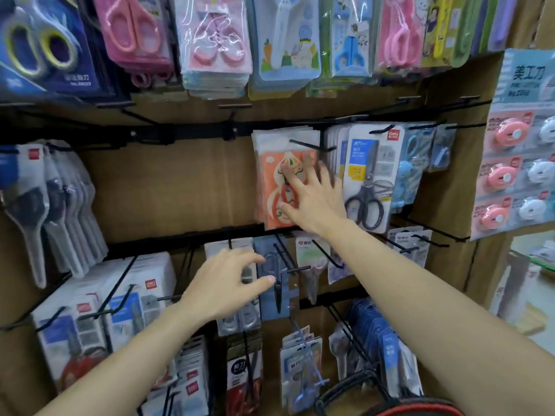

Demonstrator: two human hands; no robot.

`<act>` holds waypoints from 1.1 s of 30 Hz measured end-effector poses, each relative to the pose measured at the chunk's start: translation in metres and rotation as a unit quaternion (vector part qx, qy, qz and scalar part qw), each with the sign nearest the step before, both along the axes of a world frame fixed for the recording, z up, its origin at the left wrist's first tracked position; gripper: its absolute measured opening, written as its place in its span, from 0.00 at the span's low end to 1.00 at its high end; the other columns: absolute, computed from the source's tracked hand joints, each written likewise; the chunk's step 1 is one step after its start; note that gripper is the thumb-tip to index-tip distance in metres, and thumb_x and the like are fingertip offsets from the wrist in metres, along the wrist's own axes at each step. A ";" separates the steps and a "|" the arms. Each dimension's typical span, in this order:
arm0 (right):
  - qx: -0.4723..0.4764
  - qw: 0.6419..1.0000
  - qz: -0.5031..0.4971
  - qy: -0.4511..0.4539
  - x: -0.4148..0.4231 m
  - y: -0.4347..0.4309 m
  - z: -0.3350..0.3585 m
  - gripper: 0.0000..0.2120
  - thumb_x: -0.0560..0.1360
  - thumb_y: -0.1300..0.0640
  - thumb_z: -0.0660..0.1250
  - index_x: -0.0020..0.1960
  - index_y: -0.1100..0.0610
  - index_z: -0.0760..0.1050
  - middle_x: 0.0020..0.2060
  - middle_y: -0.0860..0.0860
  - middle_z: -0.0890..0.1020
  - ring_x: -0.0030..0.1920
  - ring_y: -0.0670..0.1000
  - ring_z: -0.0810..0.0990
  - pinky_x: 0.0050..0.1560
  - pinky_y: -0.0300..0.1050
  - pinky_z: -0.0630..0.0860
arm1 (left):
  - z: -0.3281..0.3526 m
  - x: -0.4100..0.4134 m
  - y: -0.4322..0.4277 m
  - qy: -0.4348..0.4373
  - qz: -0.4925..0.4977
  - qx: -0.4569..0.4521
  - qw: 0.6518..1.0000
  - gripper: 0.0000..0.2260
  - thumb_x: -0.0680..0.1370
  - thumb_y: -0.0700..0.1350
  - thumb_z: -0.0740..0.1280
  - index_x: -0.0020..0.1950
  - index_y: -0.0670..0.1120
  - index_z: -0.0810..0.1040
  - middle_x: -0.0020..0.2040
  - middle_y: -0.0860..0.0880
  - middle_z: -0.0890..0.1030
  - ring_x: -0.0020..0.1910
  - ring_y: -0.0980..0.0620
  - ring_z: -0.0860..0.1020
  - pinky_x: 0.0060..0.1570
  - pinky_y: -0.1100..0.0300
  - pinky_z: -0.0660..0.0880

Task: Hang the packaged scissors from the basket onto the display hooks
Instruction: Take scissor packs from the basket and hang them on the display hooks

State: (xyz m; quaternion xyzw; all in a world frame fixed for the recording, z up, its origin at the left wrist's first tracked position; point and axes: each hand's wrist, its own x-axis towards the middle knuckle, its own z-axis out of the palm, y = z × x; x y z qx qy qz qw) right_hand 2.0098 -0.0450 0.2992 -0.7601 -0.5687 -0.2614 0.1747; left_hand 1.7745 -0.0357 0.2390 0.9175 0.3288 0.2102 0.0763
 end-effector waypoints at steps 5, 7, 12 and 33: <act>-0.072 0.997 -0.007 0.019 0.002 0.013 0.018 0.39 0.80 0.33 0.58 0.83 0.38 0.39 0.84 0.54 0.43 0.82 0.64 0.47 0.78 0.67 0.50 | -0.010 0.006 0.003 0.074 0.034 0.044 0.996 0.20 0.80 0.67 0.62 0.61 0.55 0.82 0.61 0.57 0.80 0.67 0.53 0.70 0.62 0.50 0.75; -0.081 0.996 0.002 0.035 -0.001 0.009 0.022 0.40 0.80 0.33 0.60 0.83 0.38 0.41 0.84 0.54 0.46 0.81 0.64 0.50 0.78 0.66 0.52 | -0.010 0.005 0.002 0.081 0.041 0.040 0.995 0.19 0.80 0.67 0.62 0.58 0.56 0.82 0.56 0.57 0.81 0.65 0.54 0.70 0.57 0.51 0.76; -0.013 0.996 0.061 0.061 -0.017 -0.032 0.007 0.37 0.80 0.37 0.63 0.84 0.44 0.51 0.83 0.53 0.55 0.80 0.61 0.56 0.76 0.60 0.58 | -0.015 0.002 0.004 0.053 0.038 0.050 0.997 0.16 0.80 0.65 0.63 0.57 0.57 0.82 0.52 0.56 0.82 0.65 0.55 0.71 0.53 0.52 0.77; -0.088 0.927 -0.079 0.357 0.009 -0.329 -0.318 0.05 0.74 0.60 0.77 0.49 0.54 0.86 0.38 0.44 0.84 0.41 0.49 0.84 0.48 0.51 0.82 | -0.264 0.037 -0.115 0.055 -0.374 0.072 0.923 0.10 0.78 0.54 0.68 0.54 0.52 0.84 0.53 0.54 0.82 0.55 0.49 0.79 0.53 0.53 0.70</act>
